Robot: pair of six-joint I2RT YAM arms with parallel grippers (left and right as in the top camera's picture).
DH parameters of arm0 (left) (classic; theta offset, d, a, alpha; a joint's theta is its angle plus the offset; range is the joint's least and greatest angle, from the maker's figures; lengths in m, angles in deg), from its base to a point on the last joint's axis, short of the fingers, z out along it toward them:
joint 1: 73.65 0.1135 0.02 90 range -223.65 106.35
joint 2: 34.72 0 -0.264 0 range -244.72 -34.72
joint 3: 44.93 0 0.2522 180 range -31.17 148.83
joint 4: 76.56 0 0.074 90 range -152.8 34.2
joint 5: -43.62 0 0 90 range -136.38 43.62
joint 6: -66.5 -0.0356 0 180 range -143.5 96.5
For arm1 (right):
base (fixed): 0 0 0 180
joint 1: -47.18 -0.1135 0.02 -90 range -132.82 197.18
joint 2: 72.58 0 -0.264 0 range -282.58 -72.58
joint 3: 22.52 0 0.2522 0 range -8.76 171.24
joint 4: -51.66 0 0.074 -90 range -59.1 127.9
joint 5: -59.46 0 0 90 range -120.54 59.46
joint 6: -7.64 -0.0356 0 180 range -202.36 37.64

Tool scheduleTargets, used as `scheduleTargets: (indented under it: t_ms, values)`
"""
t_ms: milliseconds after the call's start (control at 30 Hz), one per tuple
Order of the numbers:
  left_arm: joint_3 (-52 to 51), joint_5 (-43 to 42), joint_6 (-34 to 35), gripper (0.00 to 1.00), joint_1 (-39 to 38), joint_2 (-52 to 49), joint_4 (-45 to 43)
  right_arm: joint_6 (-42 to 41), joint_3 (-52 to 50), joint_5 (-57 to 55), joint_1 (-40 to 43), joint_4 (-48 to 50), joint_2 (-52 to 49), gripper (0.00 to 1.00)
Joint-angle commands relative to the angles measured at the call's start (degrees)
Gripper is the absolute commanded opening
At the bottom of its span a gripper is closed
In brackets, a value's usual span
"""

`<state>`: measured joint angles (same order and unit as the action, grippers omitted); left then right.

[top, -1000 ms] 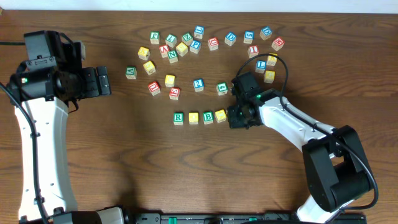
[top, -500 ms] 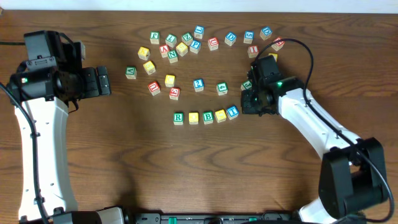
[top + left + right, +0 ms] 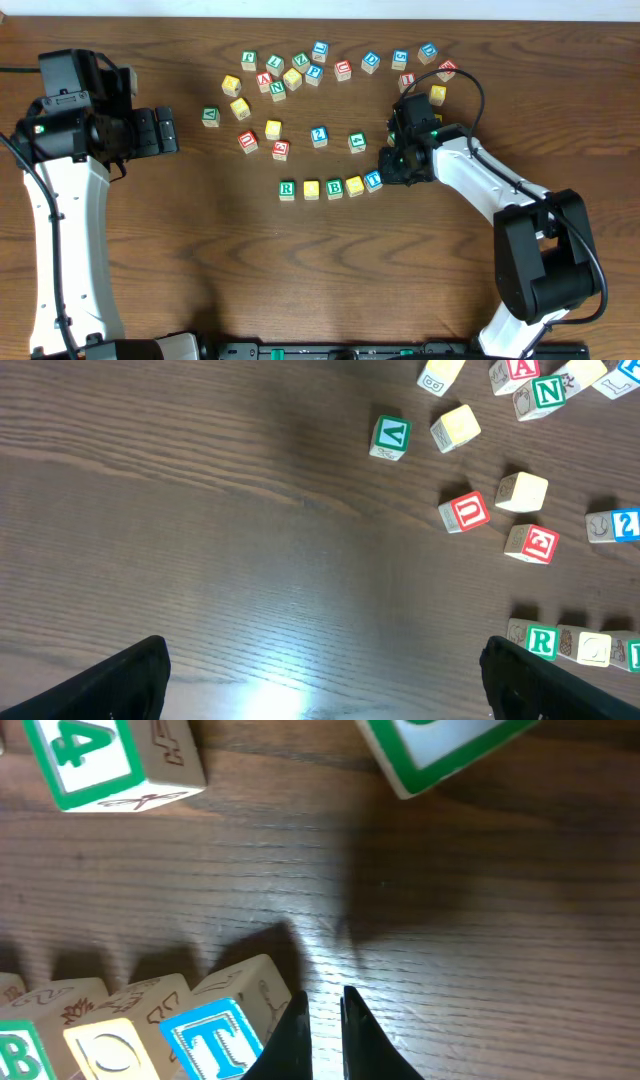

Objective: Spell out ROBOT

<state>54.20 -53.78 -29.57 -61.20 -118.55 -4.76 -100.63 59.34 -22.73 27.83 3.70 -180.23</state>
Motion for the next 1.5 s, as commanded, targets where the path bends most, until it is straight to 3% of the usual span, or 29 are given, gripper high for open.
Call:
scheduleTargets:
  t_ms: [0, 733, 1267, 1467]
  values:
    - [1.38, -0.11, -0.55, 0.98, 0.13, 0.24, -0.02, 1.2, 0.46, 1.64, -0.42, 0.28, -1.44, 0.07]
    - [1.38, -0.11, -0.55, 0.98, 0.13, 0.24, -0.04, -0.35, 0.46, 5.22, -4.42, 0.59, -1.46, 0.07]
    - [1.38, -0.11, -0.55, 0.98, 0.13, 0.24, -0.02, -11.56, 0.46, 5.86, -7.85, 1.36, -1.46, 0.05]
    - [1.38, -0.11, -0.55, 0.98, 0.13, 0.24, -0.02, -11.76, 0.46, 5.88, -9.16, 2.34, -1.46, 0.05]
